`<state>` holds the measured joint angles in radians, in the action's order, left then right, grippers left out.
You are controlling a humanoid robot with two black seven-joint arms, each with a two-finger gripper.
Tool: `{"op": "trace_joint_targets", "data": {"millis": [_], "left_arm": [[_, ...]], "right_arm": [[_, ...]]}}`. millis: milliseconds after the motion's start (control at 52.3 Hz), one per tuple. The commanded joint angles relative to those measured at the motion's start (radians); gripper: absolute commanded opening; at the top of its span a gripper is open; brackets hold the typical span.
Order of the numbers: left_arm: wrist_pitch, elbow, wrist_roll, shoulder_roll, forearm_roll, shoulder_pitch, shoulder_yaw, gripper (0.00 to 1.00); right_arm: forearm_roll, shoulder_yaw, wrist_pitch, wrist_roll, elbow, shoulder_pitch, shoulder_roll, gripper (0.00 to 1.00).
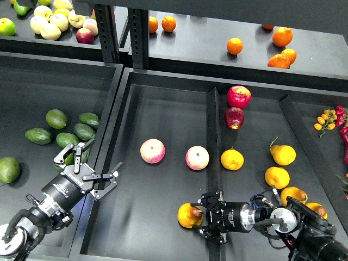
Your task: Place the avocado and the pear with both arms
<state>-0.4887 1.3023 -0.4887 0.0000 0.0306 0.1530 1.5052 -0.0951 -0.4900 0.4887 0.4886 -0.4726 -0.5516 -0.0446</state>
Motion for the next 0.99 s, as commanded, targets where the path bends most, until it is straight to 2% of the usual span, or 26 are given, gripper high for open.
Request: {"op": "trace_joint_targets", "data": {"millis": [0,210,401,975], "left_arm": [[0.0,0.002,0.0,0.0,0.0,0.002,0.0,0.99],[0.0,0.002,0.0,0.0,0.0,0.004,0.0,0.99],[0.0,0.002,0.0,0.0,0.0,0.004,0.0,0.99],[0.0,0.002,0.0,0.0,0.0,0.008,0.0,0.99]], "right_arm": [[0.002,0.001,0.0,0.0,0.0,0.001,0.0,0.54],[0.003,0.001,0.0,0.0,-0.001,0.001,0.0,0.45],[0.02,-0.002,0.0,0.0,-0.009,0.001,-0.001,0.23],[0.13,-0.019,0.0,0.0,-0.113,-0.041,-0.044,0.21]]}}
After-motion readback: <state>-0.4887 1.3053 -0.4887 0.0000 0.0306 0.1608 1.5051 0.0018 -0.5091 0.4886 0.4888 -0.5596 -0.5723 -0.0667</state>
